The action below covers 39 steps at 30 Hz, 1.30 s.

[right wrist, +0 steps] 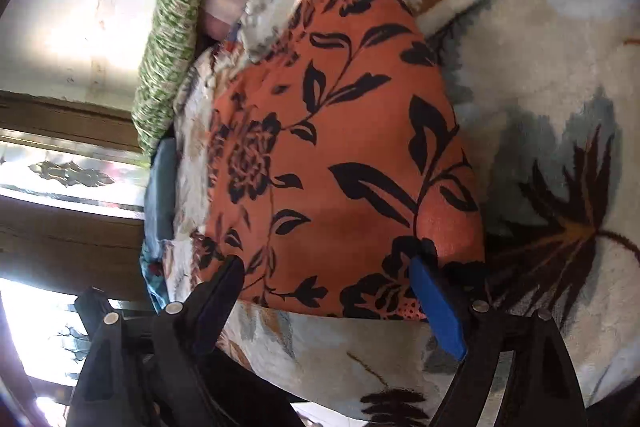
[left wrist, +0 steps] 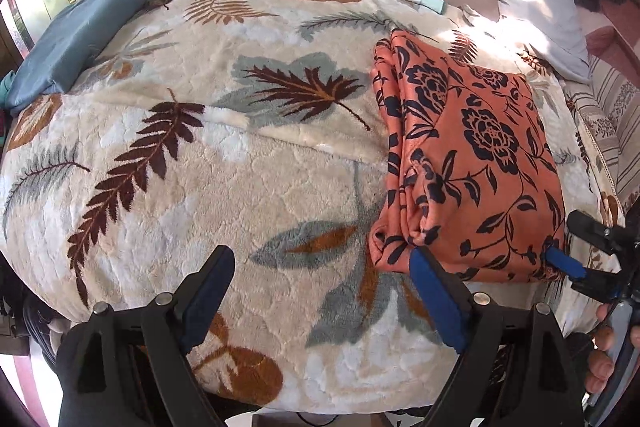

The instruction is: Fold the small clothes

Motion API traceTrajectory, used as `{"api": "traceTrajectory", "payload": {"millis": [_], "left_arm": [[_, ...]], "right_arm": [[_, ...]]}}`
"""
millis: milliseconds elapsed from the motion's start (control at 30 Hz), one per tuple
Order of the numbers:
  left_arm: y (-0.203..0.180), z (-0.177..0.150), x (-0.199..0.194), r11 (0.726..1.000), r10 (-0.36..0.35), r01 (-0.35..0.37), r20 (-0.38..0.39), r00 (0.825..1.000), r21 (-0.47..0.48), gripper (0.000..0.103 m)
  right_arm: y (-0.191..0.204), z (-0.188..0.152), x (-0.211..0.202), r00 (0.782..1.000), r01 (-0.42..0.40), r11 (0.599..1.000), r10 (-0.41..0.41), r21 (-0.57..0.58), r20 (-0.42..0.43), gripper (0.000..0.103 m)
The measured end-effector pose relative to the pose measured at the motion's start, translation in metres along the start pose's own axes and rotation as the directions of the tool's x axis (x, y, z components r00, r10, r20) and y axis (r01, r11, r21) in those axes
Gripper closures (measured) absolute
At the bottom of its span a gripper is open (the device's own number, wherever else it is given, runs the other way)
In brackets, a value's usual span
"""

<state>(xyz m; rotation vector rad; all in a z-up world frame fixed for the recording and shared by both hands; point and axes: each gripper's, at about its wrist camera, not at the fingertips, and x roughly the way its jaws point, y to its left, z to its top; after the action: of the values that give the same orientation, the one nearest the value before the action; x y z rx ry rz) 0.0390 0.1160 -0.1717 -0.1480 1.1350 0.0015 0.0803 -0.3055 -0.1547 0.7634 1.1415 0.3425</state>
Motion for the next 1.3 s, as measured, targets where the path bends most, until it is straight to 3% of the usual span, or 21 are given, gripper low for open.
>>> {"api": "traceTrajectory", "payload": {"millis": [133,400,533,900,1167,1300], "left_arm": [[0.001,-0.001,-0.016,0.999,0.031,-0.031,0.046,0.998,0.009,0.013],[-0.014,-0.004,-0.034,0.996,0.047,-0.054,0.111,0.993,0.064,0.013],[-0.023,-0.007,-0.041,0.995,0.039,-0.050,0.126,0.991,0.088,0.013],[-0.019,-0.008,-0.044,0.995,0.056,-0.066,0.135,0.989,0.072,0.013],[-0.031,-0.009,-0.058,0.994,0.054,-0.071,0.190,0.980,0.083,0.013],[-0.037,-0.010,-0.060,0.989,0.068,-0.092,0.198,0.978,0.114,0.013]], "right_arm": [[0.019,-0.016,-0.029,0.996,-0.019,0.996,0.027,-0.087,0.086,0.016],[0.039,-0.070,-0.053,0.964,0.207,0.951,-0.157,-0.230,0.216,0.016],[0.045,-0.087,-0.059,0.945,0.279,0.916,-0.209,-0.289,0.250,0.016],[0.075,-0.087,-0.049,0.921,0.356,0.861,-0.258,-0.363,0.292,0.016],[0.080,-0.093,-0.054,0.865,0.483,0.783,-0.356,-0.392,0.354,0.016],[0.081,-0.090,-0.057,0.855,0.500,0.774,-0.370,-0.388,0.364,0.016]]}}
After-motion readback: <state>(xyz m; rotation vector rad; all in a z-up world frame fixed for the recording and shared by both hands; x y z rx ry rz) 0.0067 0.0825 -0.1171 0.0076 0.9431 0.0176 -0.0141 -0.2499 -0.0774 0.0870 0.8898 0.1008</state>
